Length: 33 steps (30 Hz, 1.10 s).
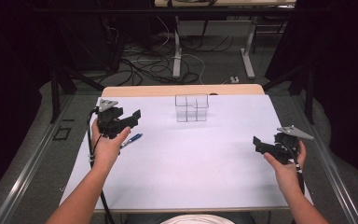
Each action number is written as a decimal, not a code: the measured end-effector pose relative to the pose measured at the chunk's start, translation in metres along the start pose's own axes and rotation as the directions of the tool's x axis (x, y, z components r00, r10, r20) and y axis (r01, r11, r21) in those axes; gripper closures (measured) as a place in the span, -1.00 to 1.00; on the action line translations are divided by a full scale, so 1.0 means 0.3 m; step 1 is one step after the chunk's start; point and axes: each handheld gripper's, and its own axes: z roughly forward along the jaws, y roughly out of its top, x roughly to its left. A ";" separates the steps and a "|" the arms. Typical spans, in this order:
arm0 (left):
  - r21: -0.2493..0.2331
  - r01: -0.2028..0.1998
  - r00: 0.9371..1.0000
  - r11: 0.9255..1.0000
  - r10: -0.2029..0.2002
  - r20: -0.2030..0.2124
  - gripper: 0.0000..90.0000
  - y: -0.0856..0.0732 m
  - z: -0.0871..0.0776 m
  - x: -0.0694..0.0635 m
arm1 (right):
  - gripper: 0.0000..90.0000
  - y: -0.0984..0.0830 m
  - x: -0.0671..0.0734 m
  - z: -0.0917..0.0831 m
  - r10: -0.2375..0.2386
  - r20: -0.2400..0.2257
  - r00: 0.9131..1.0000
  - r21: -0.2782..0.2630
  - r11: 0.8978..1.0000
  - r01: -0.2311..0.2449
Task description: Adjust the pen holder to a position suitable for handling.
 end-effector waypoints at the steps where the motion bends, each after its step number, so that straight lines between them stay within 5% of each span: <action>1: 0.012 0.014 1.000 1.000 -0.014 0.010 -0.30 0.010 0.006 -0.006 | -0.89 0.000 0.003 0.001 0.005 -0.002 1.000 0.001 1.000 -0.005; 10: 0.047 0.074 0.994 0.996 -0.077 0.079 -0.20 0.088 0.062 -0.041 | -0.89 -0.003 0.000 0.001 0.002 -0.008 1.000 0.014 1.000 -0.002; 24: 0.107 0.052 0.995 0.993 -0.061 0.077 -0.06 0.222 0.175 -0.130 | -0.89 -0.009 -0.002 0.006 0.020 -0.009 1.000 0.008 1.000 -0.020; 33: 0.168 0.070 0.994 0.983 -0.084 0.076 0.03 0.270 0.267 -0.172 | -0.89 -0.007 -0.006 0.009 0.020 -0.019 1.000 0.019 1.000 -0.019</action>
